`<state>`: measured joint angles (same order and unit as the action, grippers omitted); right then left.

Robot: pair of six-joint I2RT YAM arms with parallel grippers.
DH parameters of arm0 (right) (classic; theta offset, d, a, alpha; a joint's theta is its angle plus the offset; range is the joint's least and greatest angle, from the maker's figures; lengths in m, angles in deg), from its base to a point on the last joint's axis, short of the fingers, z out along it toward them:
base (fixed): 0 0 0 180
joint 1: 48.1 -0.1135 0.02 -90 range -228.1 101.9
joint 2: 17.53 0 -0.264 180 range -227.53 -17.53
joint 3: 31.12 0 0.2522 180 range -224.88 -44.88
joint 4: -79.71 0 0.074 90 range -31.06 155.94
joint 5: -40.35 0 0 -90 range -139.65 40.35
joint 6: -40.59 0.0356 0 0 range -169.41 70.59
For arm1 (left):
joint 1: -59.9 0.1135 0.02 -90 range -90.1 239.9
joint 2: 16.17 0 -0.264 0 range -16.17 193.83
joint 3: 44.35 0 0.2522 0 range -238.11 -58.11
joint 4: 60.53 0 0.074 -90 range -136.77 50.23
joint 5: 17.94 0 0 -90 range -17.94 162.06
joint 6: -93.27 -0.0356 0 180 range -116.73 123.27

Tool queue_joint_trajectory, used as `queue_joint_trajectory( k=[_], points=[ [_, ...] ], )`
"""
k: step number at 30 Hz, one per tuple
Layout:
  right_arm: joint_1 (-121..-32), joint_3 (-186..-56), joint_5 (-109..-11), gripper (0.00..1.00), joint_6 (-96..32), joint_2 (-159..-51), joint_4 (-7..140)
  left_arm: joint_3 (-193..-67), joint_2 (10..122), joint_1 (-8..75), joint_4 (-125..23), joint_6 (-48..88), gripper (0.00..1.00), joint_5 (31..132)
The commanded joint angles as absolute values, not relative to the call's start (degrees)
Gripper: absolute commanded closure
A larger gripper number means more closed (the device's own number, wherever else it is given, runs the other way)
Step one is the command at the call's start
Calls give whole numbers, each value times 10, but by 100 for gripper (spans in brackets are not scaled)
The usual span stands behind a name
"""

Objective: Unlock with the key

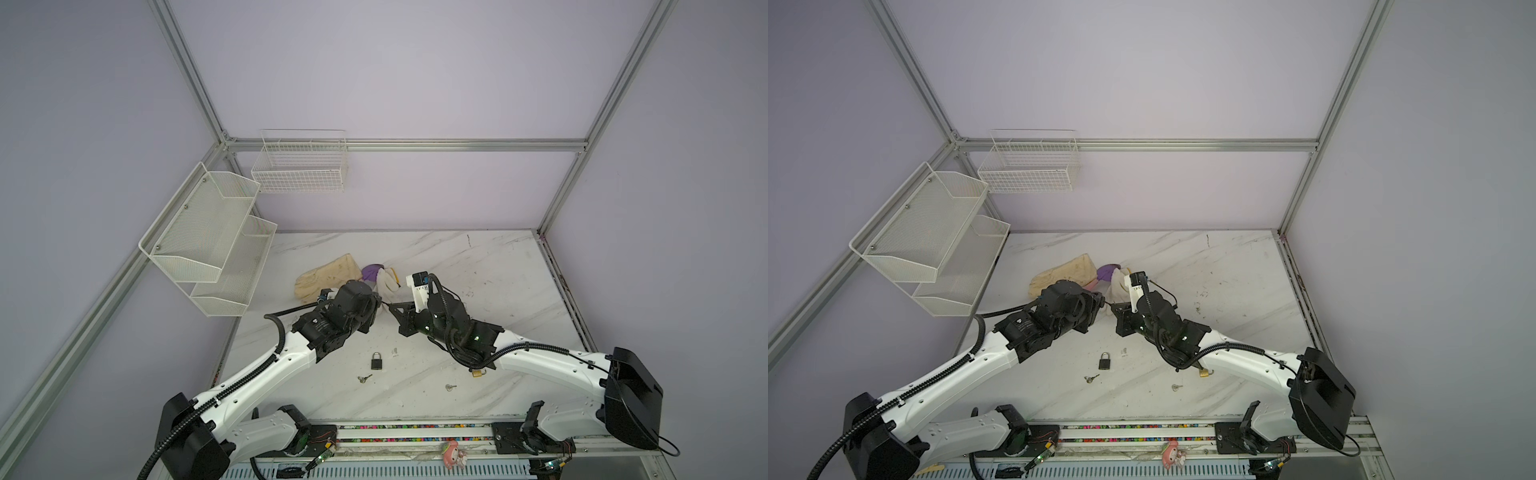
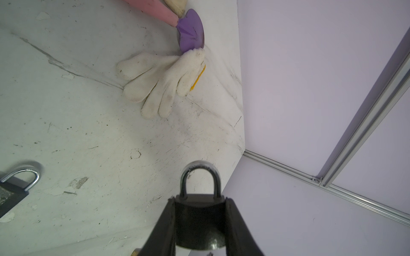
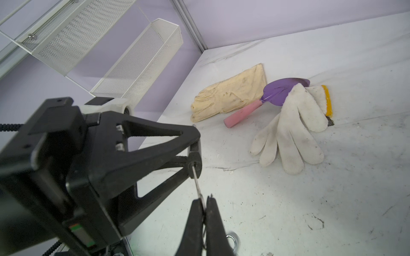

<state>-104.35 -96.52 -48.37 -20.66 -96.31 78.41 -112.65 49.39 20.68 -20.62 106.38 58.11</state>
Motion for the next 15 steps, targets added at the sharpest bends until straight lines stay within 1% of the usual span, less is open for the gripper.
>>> queue_joint_trajectory(
  k=[1,15],
  points=[
    [-1042,-981,-458,100,-221,-977,795,-1110,477,211,-234,1075,100,583],
    [-1048,-968,-478,100,-215,-967,820,-1102,481,210,-249,1081,100,583]
  ],
)
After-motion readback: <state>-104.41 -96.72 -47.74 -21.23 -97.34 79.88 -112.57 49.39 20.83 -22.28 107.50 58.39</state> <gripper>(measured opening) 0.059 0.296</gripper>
